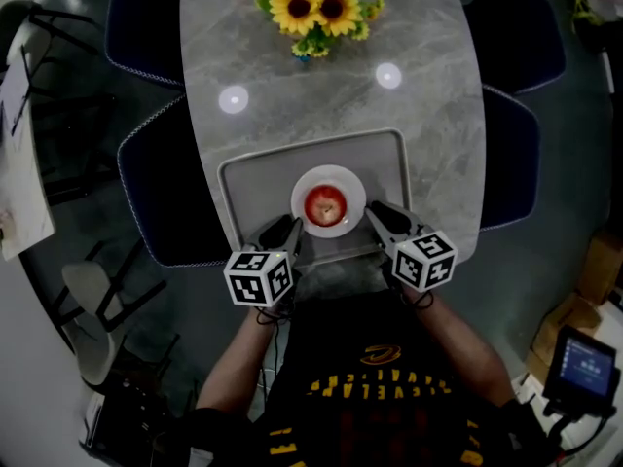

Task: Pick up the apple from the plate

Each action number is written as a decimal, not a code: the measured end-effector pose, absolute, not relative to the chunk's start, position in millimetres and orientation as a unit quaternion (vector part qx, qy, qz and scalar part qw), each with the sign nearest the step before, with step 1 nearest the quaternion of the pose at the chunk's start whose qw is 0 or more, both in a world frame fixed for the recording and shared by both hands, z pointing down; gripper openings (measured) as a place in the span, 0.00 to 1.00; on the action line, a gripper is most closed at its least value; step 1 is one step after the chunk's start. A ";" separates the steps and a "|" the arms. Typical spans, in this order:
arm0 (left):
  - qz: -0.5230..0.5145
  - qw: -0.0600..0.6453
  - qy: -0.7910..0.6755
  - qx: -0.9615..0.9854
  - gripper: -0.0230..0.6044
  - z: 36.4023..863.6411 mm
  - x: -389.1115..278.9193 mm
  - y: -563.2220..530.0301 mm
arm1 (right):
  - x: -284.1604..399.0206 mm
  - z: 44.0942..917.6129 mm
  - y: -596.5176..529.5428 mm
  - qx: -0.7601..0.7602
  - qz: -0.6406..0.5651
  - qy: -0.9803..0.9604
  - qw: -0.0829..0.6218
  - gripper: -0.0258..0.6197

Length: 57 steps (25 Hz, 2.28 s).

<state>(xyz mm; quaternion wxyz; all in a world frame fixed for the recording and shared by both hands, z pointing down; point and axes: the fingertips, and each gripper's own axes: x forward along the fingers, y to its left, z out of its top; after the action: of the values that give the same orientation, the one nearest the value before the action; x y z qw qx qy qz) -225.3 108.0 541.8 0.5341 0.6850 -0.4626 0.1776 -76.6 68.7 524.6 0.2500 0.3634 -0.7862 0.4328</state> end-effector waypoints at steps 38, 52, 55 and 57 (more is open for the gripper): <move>0.188 0.560 -0.457 0.665 0.13 545.0 -219.7 111.3 | -80.4 551.9 78.3 0.366 0.523 -0.730 0.244 0.13; 0.167 0.604 -0.433 0.648 0.11 545.4 -210.5 103.6 | -65.5 555.9 76.4 0.384 0.570 -0.690 0.229 0.12; 0.153 0.620 -0.426 0.641 0.10 547.3 -209.3 101.7 | -65.1 554.2 73.8 0.385 0.579 -0.685 0.218 0.12; 0.151 0.623 -0.423 0.640 0.10 548.3 -208.9 100.4 | -64.2 554.1 72.5 0.385 0.581 -0.683 0.217 0.12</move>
<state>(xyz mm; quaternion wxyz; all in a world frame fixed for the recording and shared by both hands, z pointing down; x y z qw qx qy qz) -208.9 100.4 548.3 0.6234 0.6398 -0.4235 0.1508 -64.2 72.5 554.1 0.2165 0.3855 -0.6831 0.5813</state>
